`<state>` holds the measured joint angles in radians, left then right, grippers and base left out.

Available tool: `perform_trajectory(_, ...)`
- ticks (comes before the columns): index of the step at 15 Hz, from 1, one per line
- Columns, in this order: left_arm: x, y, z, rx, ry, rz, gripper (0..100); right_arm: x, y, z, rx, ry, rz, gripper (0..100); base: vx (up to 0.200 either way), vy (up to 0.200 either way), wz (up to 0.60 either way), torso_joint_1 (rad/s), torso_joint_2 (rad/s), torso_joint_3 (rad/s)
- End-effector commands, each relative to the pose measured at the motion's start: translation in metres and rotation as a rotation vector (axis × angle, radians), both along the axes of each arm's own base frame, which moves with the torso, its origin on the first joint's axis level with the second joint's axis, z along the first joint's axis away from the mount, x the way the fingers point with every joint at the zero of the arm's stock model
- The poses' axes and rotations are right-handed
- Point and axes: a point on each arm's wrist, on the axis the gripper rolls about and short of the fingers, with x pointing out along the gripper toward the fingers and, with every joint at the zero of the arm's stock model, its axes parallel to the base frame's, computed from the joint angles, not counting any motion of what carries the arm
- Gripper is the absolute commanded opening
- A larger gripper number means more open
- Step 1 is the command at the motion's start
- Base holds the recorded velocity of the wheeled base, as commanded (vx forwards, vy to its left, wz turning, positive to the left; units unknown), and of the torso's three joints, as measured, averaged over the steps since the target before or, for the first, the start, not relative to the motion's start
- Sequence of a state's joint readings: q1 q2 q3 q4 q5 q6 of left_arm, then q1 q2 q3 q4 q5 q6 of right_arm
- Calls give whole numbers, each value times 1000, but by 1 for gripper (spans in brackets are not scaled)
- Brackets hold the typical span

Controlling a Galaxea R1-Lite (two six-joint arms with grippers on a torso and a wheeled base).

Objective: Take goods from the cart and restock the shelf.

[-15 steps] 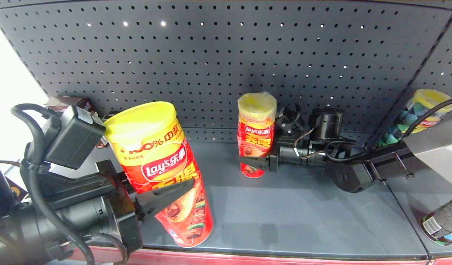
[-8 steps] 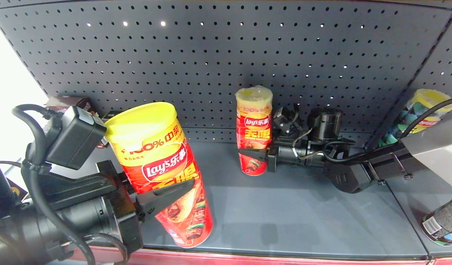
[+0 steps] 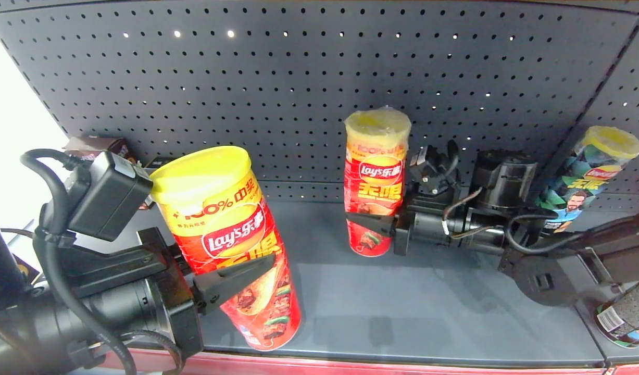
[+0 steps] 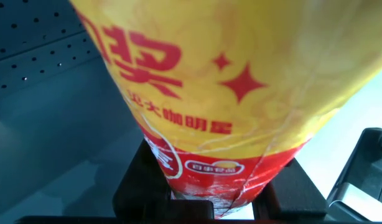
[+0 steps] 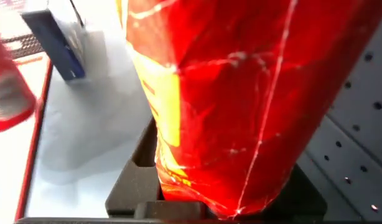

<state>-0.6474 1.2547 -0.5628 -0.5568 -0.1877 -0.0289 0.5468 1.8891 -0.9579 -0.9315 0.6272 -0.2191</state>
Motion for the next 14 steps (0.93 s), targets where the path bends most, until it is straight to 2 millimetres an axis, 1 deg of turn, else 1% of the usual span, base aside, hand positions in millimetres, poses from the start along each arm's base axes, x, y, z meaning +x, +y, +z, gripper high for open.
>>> perform_trajectory(1,0,0,0,1,-1,0,0,-40,-2,-2,27,-33,-16,0,0,0,0,0,0,0)
perform_trajectory(2,0,0,0,1,-1,-1,0,-56,-4,-9,48,-21,-21,0,0,0,0,0,0,0)
perform_trajectory(4,0,0,1,0,-2,-1,0,-77,-5,-20,73,21,-3,0,0,0,0,0,0,0)
perform_trajectory(5,1,-1,1,0,-2,-1,0,-81,-7,-29,65,33,0,0,0,0,0,0,0,0)
perform_trajectory(7,2,-2,0,4,0,0,0,-82,-7,-47,48,56,0,0,0,0,0,0,0,0)
perform_trajectory(9,4,-3,1,3,-1,0,0,-79,-5,-59,48,56,7,0,0,0,0,0,0,0)
perform_trajectory(14,5,-4,0,6,3,2,0,-80,-9,-77,30,78,24,0,0,0,0,0,0,0)
